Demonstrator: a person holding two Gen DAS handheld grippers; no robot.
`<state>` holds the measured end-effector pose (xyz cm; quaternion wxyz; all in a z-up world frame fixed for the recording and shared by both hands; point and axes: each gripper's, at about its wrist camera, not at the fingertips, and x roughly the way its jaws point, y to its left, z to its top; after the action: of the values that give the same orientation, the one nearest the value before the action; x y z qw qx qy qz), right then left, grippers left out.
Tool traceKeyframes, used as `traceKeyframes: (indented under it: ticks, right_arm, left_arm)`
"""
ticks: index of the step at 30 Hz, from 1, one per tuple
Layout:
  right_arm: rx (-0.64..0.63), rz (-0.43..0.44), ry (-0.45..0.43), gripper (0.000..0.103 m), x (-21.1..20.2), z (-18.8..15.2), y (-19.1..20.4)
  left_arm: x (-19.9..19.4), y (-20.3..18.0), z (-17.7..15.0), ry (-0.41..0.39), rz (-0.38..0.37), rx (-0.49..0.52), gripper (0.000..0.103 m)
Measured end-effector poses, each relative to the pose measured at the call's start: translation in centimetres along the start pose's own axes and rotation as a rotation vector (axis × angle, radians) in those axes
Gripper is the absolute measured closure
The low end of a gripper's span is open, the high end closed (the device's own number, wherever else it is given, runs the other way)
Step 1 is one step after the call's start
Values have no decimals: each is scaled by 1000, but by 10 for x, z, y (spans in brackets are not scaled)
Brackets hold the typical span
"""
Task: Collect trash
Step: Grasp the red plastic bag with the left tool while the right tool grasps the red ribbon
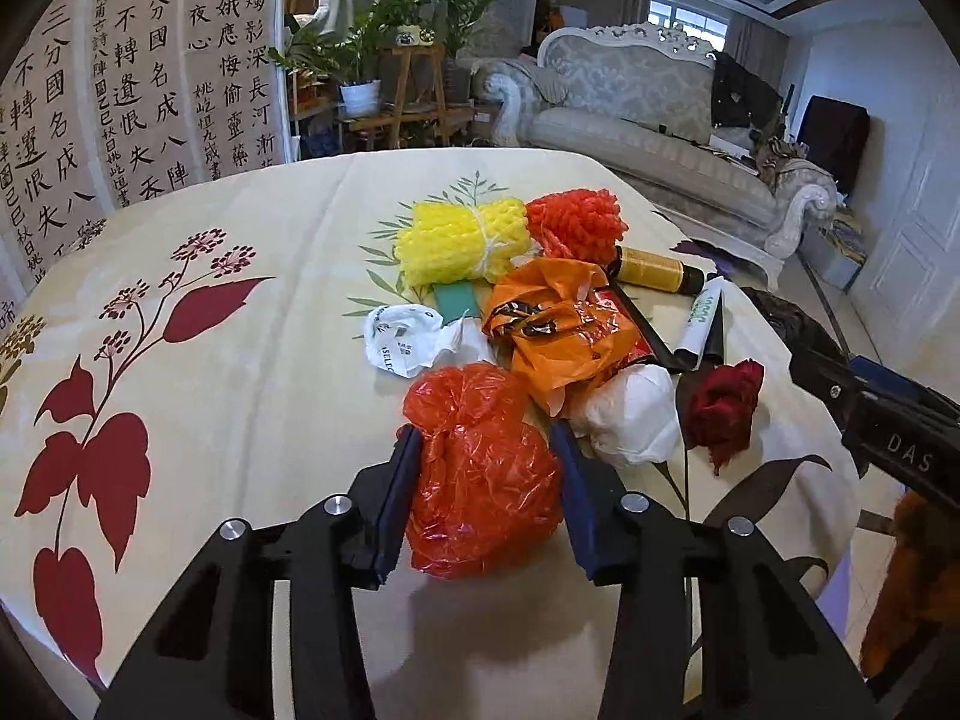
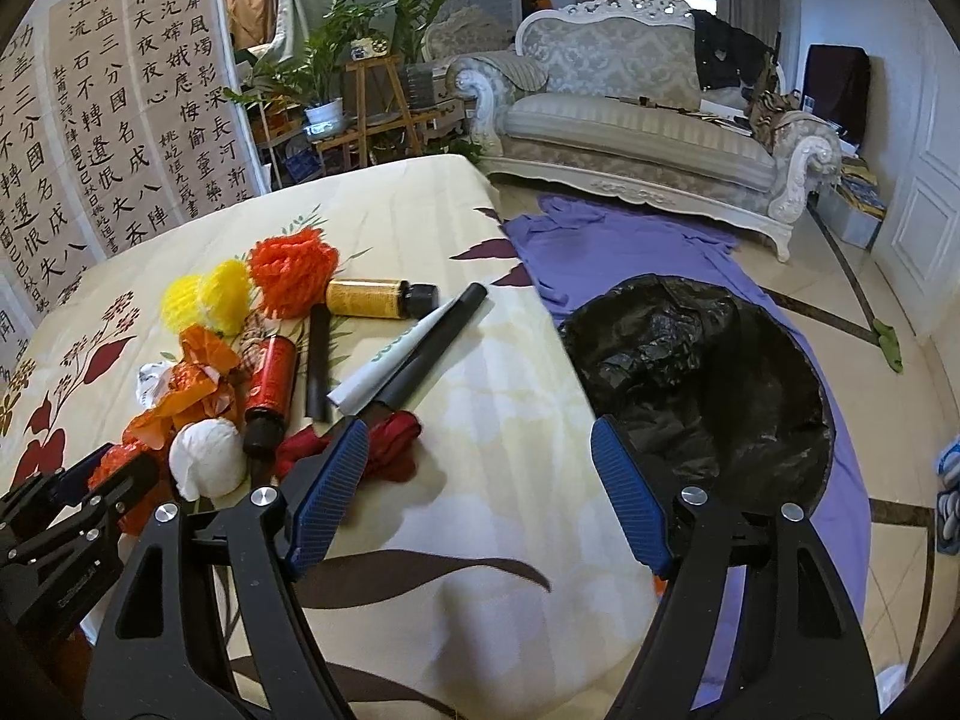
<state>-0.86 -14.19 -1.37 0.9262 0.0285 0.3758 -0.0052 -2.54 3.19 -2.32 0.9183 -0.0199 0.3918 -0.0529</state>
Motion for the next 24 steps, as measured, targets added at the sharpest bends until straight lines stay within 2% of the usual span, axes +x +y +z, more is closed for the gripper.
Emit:
traceKeyframes:
  ticks: [6,12,16,18,19,21,22,24]
  right_arm:
    - [-32,37,23,28,7,-4,21]
    - [-71,57,49,28,18,-7,43]
    - [-92,47,71,28,28,-8,51]
    - [-93,49,79,35,31,-9,51]
    - [-91,61,86,46,32,-10,50]
    - [-85,77,96,52,33,-11,48]
    - [-84,85,96,60,33,-12,48]
    - [-81,94,98,65,32,-13,47]
  left_arm:
    - [-16,14,-3,-22,6,-26,61]
    - [-24,29,0,-58,63,-32,61]
    - [-17,39,2,-41,57,-53,61]
    - [-15,41,2,-38,48,-60,61]
    - [-16,41,2,-40,46,-60,61]
    - [-15,41,2,-42,38,-61,61]
    - [-15,40,2,-42,33,-61,61]
    - [-15,38,2,-43,27,-59,61]
